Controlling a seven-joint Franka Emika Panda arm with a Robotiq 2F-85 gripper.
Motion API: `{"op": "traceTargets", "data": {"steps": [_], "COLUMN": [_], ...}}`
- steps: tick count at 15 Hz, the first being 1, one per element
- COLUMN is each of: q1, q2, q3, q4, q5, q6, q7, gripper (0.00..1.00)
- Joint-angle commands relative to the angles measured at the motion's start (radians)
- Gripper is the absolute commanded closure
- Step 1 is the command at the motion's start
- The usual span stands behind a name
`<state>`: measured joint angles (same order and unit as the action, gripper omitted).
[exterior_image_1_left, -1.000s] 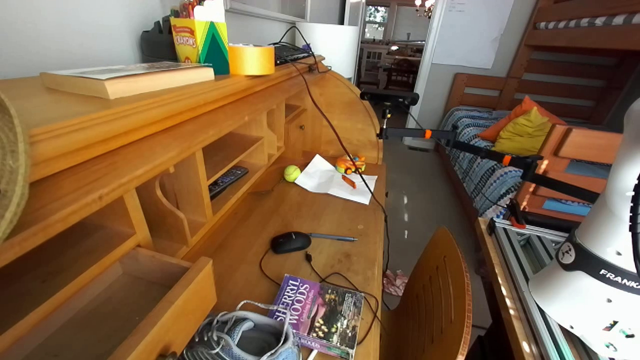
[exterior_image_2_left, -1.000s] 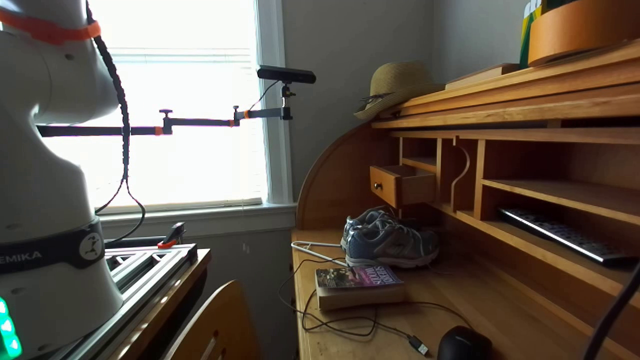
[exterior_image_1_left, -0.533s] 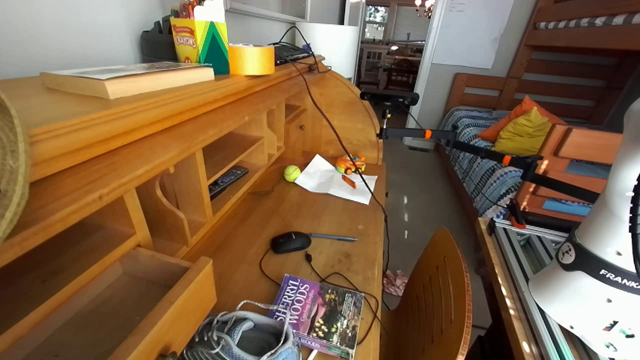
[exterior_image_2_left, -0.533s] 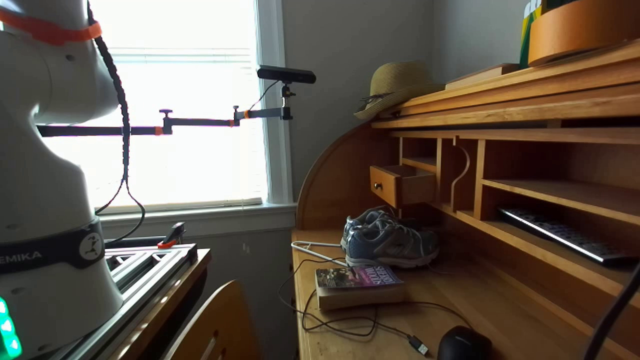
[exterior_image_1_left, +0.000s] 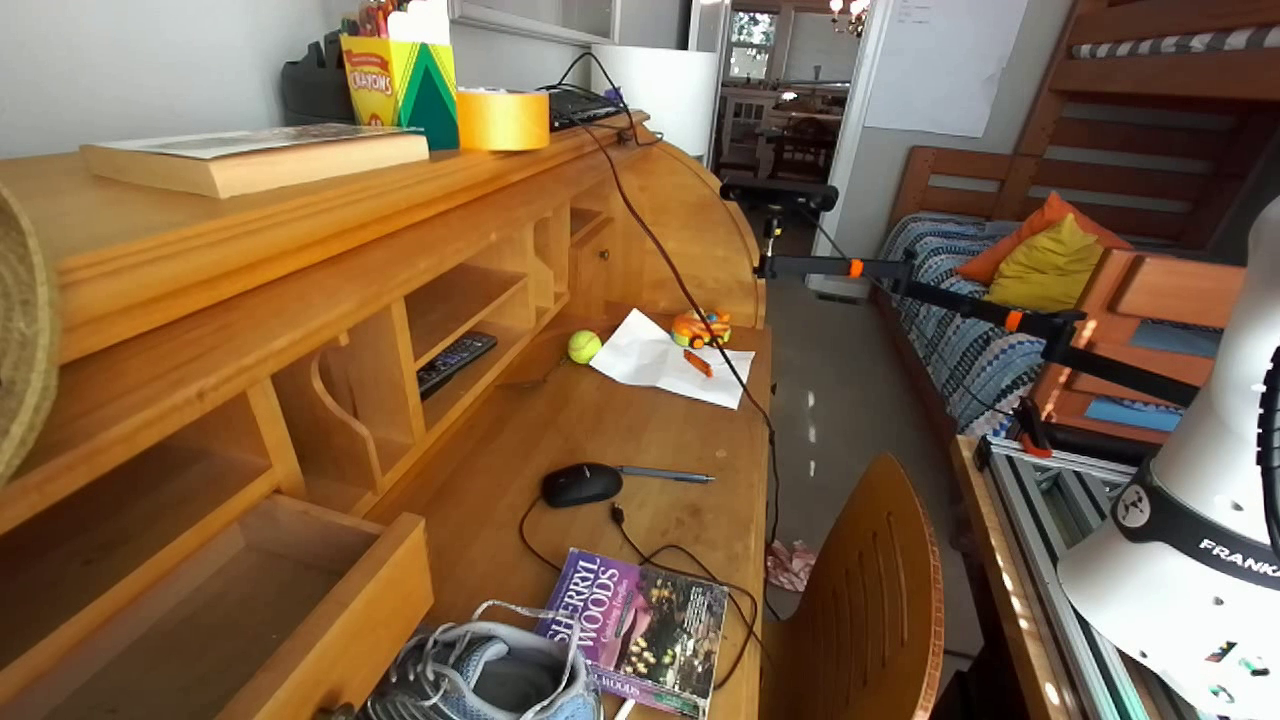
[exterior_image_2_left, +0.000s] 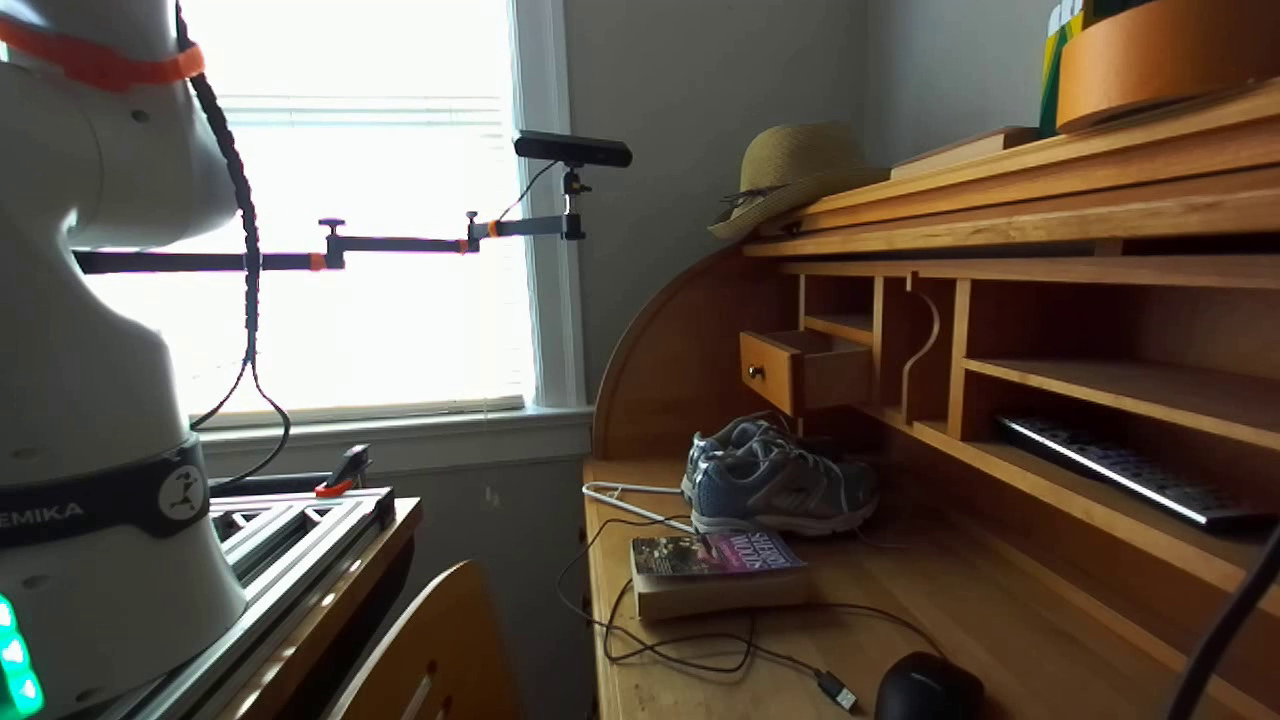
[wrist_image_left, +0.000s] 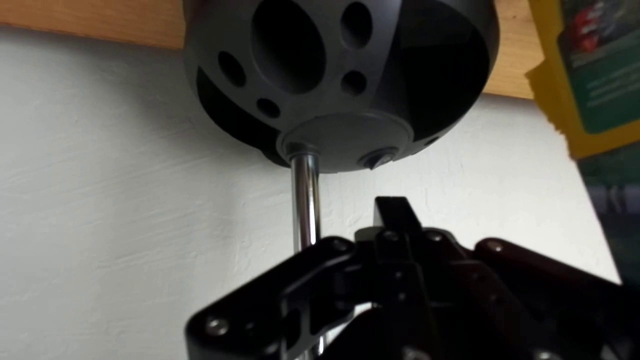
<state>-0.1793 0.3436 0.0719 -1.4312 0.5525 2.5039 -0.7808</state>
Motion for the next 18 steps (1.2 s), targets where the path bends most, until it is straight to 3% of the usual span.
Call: {"op": "traceTargets", "data": {"steps": [1,18], "q1": [-0.018,-0.033], "q2": [0.039,0.107], "q3": [0.017,0.039], "q4": [0.047,0.108], "q5": [-0.01,-0.03], "q6": [-0.035,-0.041], "q7": [0.017,0.037], "gripper": [1.0,1.0]}}
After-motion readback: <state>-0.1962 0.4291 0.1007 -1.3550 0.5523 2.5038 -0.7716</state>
